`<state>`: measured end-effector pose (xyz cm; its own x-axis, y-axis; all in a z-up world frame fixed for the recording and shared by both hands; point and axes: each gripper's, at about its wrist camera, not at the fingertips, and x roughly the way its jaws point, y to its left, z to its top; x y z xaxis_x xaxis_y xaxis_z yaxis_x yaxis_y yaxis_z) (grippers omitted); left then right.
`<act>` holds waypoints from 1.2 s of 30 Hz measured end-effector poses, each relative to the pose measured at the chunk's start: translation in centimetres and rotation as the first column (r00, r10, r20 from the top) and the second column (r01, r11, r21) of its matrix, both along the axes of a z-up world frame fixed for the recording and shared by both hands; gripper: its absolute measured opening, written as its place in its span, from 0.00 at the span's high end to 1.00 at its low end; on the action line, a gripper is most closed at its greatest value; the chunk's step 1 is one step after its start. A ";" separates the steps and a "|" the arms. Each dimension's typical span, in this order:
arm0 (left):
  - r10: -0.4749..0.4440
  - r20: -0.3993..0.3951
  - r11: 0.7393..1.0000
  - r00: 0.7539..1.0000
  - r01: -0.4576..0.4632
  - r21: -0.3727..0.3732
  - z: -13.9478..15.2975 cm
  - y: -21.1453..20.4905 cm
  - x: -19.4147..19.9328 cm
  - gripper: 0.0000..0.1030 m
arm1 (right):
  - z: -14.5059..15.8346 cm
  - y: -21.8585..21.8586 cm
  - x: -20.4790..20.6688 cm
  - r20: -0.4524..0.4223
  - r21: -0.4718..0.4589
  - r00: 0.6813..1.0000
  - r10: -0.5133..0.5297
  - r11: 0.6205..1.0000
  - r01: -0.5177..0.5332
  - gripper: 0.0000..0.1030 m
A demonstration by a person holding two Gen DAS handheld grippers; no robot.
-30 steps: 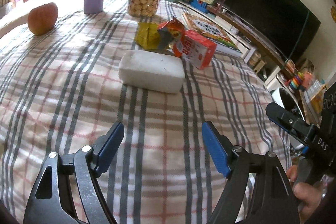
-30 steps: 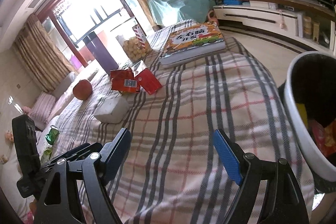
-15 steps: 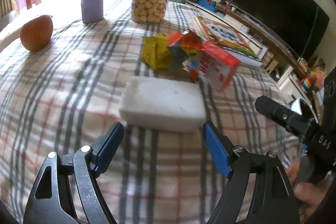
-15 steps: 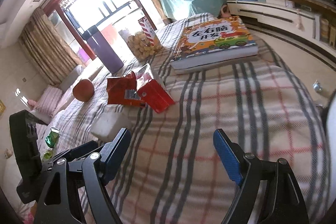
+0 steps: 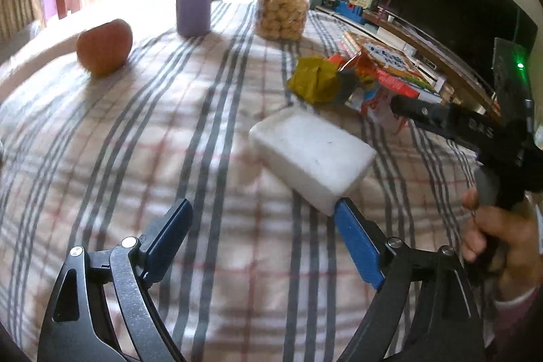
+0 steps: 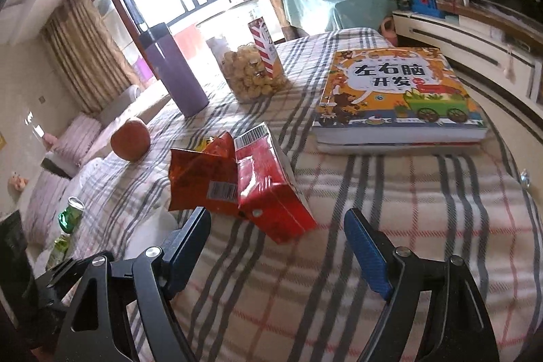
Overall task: Collect trash
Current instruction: 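Move both open tools back over the bed toward the white foam block, then grasp the white foam block with the left tool while the right tool grasps the red juice box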
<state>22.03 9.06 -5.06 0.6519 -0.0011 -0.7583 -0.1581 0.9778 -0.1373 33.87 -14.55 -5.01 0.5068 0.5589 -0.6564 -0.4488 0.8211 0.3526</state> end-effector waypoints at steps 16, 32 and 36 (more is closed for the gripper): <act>0.078 -0.024 0.995 0.997 -0.077 0.056 -0.4 -5.0 4.5 0.15 | 0.4 -2.3 -0.8 -0.002 -0.024 0.999 -0.052 0.998 0.052 0.65; -0.158 0.000 0.987 0.987 0.158 -0.006 0.5 -3.9 -0.2 0.38 | 0.6 -6.0 -6.8 -0.012 -0.046 0.997 -0.079 0.996 0.078 0.59; -0.093 -0.015 0.995 0.996 0.092 -0.044 0.1 -2.6 -0.6 0.35 | 0.7 -4.9 -5.8 0.010 -0.080 0.997 -0.072 0.994 0.073 0.48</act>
<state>21.43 6.50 -4.92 0.6341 -0.0937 -0.7675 -0.0703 0.9815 -0.1779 28.03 -19.42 -4.31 0.5487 0.4662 -0.6940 -0.3892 0.8771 0.2815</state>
